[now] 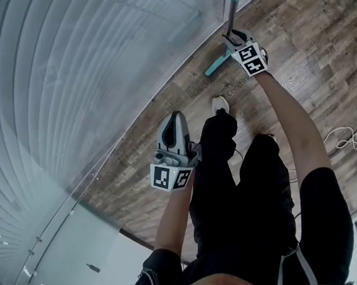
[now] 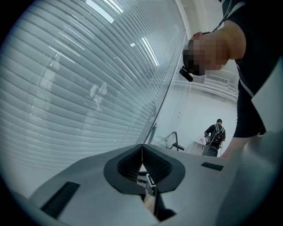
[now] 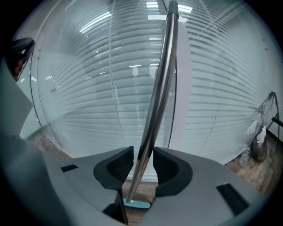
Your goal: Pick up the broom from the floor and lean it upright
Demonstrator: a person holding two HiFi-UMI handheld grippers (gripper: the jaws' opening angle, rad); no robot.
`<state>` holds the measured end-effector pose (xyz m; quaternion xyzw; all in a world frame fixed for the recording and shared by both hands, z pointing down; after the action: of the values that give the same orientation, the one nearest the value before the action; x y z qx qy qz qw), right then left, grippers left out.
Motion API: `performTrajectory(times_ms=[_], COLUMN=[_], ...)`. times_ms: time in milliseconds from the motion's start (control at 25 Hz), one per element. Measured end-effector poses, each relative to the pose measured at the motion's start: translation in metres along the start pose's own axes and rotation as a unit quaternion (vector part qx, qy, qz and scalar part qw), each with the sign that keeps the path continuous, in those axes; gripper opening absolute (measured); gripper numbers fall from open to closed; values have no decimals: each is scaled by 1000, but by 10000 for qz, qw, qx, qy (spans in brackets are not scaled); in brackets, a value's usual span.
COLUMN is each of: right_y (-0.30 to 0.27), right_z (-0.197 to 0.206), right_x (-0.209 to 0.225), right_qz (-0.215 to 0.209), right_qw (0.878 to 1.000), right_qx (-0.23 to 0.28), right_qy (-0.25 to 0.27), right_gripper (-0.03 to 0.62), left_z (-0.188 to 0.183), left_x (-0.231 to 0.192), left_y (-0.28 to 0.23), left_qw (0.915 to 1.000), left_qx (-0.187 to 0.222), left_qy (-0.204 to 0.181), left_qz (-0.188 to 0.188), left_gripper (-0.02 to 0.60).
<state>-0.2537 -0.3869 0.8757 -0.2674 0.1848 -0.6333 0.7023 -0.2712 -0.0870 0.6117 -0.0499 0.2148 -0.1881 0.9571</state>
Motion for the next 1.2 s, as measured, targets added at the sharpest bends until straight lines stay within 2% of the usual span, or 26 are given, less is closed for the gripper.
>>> performTrajectory(times_ms=[80,200,480,720,960,1080,1200], right_y=[9,22,91,132,85,50,27], right_z=[-20,-35,-35,-16,12,7,1], right_x=[5,4,-12,-4,-2,-13,-7], right_qz=[142,-14,-185,-270,-389,-529,-526], right_qw=[9996,9996,9990,9962,9880,9877,9903], right_qx=[239,281,-297,-824,-1495,-1469,-1274], right_qy=[-34,-93,268,94,96,-27,-179], right_gripper=[118,92,89,89,89,89,91], left_z=[-1,-5,-48,-64,-42,-34,-31], left_x=[0,4,36,55,53,53,57], left_y=[7,16,34,34,24,26,21], left_qw=[10000,9998,9993,9993,9988,9981,9980], left_qx=[-33,-164,-334,-309,-370,-458,-380], left_qy=[39,34,-140,-111,-62,-101,-134], left_qz=[-53,-121,68,197,310,412,481], left_gripper=[20,20,20,20,20,20,20])
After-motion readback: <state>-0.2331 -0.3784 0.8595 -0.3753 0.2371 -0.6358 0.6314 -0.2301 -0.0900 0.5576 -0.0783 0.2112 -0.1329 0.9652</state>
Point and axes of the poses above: the fingertips, and each gripper's own axes: y backward along the fingers, x to its right, z out of its underside, the point moved 7 cm from there along y, backward along the fingers, and after that the axes turned 2 degrees about -y, right-handed, at the moved point
